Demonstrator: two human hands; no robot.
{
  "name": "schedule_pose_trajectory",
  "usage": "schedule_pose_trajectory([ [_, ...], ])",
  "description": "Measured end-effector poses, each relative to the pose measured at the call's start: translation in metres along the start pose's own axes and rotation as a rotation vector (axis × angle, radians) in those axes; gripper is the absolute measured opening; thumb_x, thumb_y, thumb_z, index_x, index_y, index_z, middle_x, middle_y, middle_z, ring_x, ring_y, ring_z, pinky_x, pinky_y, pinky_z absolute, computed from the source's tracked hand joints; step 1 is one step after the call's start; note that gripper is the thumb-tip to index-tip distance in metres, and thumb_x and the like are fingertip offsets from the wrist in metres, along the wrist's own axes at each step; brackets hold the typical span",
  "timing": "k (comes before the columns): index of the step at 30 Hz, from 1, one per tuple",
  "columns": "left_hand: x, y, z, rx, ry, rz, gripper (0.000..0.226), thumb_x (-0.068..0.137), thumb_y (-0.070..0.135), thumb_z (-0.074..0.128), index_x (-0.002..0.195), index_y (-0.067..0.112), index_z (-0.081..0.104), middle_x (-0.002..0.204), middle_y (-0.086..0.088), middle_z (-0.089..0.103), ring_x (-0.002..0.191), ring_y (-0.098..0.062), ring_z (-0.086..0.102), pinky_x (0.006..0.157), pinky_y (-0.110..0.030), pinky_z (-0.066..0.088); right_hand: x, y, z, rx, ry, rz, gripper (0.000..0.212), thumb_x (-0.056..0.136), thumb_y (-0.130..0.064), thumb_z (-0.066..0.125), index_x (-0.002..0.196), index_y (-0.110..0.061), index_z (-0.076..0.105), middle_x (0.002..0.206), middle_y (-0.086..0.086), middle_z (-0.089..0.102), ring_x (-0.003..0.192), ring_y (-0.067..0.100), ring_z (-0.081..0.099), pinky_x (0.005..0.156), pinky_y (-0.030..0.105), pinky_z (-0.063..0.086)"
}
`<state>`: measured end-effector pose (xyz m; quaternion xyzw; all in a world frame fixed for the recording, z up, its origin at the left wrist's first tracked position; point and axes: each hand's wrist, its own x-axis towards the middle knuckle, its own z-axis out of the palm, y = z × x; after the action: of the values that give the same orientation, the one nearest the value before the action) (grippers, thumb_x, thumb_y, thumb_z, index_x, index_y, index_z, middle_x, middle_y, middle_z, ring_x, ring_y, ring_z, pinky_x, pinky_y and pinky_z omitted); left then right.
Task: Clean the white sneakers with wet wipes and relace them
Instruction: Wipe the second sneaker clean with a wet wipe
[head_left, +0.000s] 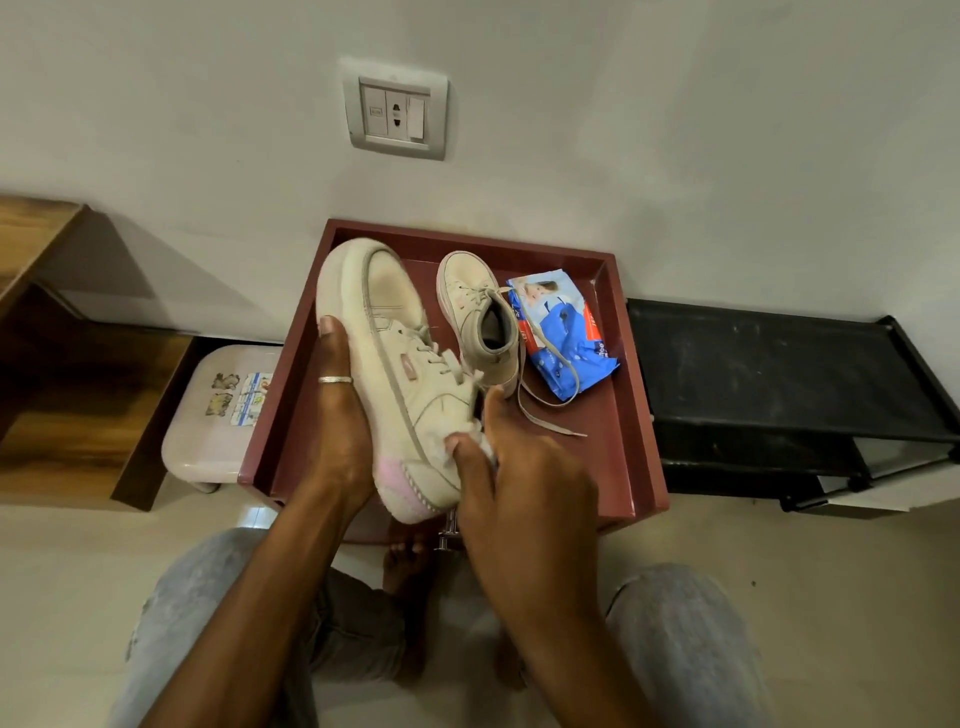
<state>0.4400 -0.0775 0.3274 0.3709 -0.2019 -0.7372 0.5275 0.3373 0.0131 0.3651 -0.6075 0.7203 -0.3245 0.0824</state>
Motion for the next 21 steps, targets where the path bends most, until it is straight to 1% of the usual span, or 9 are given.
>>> schedule_pose_trajectory([
  [3,-0.005,-0.004,-0.001,0.105,-0.032,0.058,0.076,0.099,0.066,0.019,0.130,0.011,0.063,0.118,-0.017,0.074,0.109,-0.035,0.071,0.084,-0.045,0.062,0.018,0.004,0.000,0.204,-0.007,0.314,0.044,0.089,-0.048,0.063,0.127,-0.026,0.058,0.098,-0.005,0.074,0.092,0.016,0.069,0.080,0.039,0.055],
  [5,-0.004,-0.005,-0.003,0.122,-0.044,0.084,0.079,0.099,0.066,0.019,0.136,0.009,0.059,0.120,-0.019,0.072,0.110,-0.037,0.070,0.087,-0.047,0.061,0.021,0.004,0.000,0.385,0.003,0.453,0.039,0.084,-0.049,0.070,0.119,-0.036,0.056,0.092,-0.012,0.072,0.090,0.007,0.068,0.083,0.040,0.056],
  [7,-0.004,-0.002,-0.003,0.117,-0.020,0.074,0.080,0.098,0.066,0.019,0.137,0.007,0.058,0.116,-0.019,0.073,0.106,-0.035,0.072,0.082,-0.045,0.061,0.016,0.003,-0.001,0.413,-0.022,0.414,0.034,0.084,-0.045,0.072,0.109,-0.042,0.049,0.084,-0.020,0.069,0.083,-0.001,0.067,0.078,0.035,0.057],
  [9,-0.003,-0.001,-0.004,0.076,-0.007,0.056,0.083,0.098,0.070,0.021,0.130,0.006,0.063,0.110,-0.019,0.074,0.100,-0.034,0.073,0.079,-0.044,0.061,0.007,0.008,-0.004,0.427,-0.122,0.357,0.035,0.083,-0.039,0.074,0.107,-0.039,0.048,0.086,-0.021,0.070,0.081,-0.004,0.066,0.073,0.027,0.057],
  [11,-0.002,0.003,-0.004,0.019,0.015,0.055,0.081,0.097,0.072,0.023,0.111,0.010,0.074,0.099,-0.016,0.075,0.089,-0.030,0.074,0.075,-0.042,0.062,0.002,0.017,-0.009,0.411,-0.256,0.303,0.033,0.083,-0.029,0.075,0.106,-0.037,0.052,0.086,-0.024,0.070,0.081,-0.007,0.066,0.068,0.019,0.054],
  [13,0.000,0.006,-0.003,-0.005,0.043,0.079,0.080,0.099,0.070,0.023,0.093,0.017,0.082,0.094,-0.012,0.077,0.085,-0.025,0.076,0.072,-0.039,0.063,0.002,0.023,-0.015,0.340,-0.329,0.197,0.030,0.085,-0.021,0.073,0.103,-0.036,0.054,0.087,-0.023,0.070,0.084,-0.007,0.065,0.068,0.016,0.052],
  [16,0.003,0.010,-0.004,-0.057,0.054,0.079,0.078,0.098,0.069,0.025,0.096,0.018,0.083,0.102,-0.012,0.077,0.091,-0.026,0.076,0.073,-0.038,0.062,0.003,0.028,-0.014,0.348,-0.271,0.077,0.026,0.087,-0.013,0.071,0.100,-0.034,0.063,0.092,-0.018,0.069,0.090,-0.001,0.065,0.072,0.017,0.053],
  [18,0.002,0.010,-0.003,-0.077,0.032,0.068,0.078,0.098,0.070,0.026,0.101,0.014,0.081,0.102,-0.014,0.076,0.090,-0.028,0.075,0.074,-0.041,0.063,0.005,0.025,-0.010,0.398,-0.175,0.051,0.020,0.084,-0.013,0.075,0.098,-0.026,0.071,0.097,-0.016,0.068,0.093,0.000,0.064,0.076,0.016,0.053],
  [21,-0.003,0.005,0.003,0.014,-0.027,0.056,0.076,0.097,0.067,0.023,0.115,0.011,0.071,0.104,-0.013,0.077,0.093,-0.028,0.075,0.074,-0.040,0.062,0.014,0.015,-0.004,0.369,0.017,0.053,0.016,0.079,-0.022,0.082,0.092,-0.022,0.072,0.097,-0.011,0.064,0.088,0.002,0.063,0.074,0.016,0.052],
])
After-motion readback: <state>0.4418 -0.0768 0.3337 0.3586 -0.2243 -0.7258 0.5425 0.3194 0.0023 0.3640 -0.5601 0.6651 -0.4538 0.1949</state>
